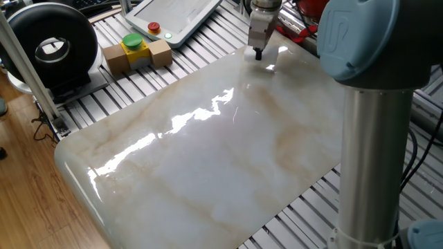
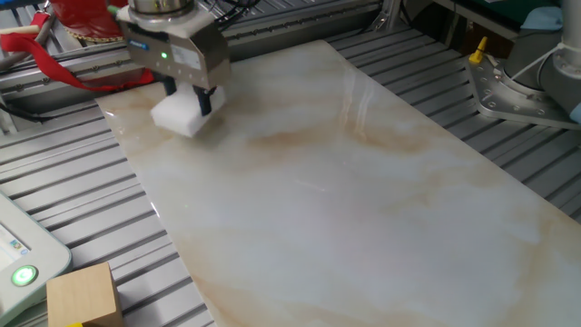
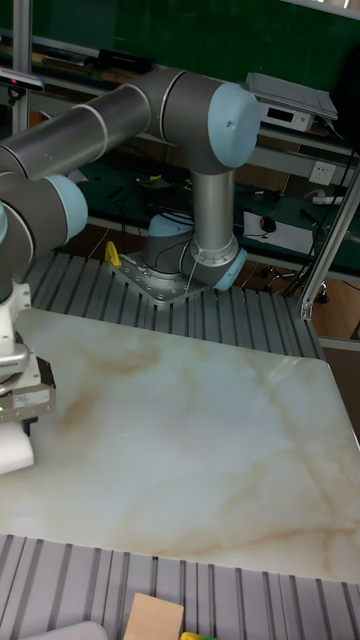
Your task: Clean the tabletop with a sponge
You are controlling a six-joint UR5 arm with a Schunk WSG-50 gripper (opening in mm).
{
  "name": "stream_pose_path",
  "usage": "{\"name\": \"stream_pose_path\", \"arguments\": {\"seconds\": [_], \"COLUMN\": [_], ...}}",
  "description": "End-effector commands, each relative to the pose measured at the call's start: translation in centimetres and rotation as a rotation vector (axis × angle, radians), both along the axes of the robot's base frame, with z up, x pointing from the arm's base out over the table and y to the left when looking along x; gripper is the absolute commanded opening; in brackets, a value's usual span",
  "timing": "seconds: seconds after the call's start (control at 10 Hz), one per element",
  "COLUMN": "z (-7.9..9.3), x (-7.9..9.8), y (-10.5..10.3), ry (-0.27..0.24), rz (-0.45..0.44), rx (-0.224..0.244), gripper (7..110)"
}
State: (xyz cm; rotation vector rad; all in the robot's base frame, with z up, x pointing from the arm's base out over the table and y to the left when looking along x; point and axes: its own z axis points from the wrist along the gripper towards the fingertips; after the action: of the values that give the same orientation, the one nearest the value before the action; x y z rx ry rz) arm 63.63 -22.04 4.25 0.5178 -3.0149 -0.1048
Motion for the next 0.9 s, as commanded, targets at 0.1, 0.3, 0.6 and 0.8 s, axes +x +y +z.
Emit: {"name": "stream_pose_path", "arguments": {"seconds": [0.1, 0.3, 0.6, 0.8], "z": [1.6, 0.9, 0.9, 1.4], "x": [-2.1, -1.8, -1.5, -1.4], "y": [1.8, 1.8, 1.4, 4.8], "ry": [0.037, -0.014, -0.097, -0.11], "rz": [-0.202, -0.234, -0.131, -0.145], "rx": [0.073, 0.04, -0.123, -0.081], "gripper": [7, 7, 7, 7]}}
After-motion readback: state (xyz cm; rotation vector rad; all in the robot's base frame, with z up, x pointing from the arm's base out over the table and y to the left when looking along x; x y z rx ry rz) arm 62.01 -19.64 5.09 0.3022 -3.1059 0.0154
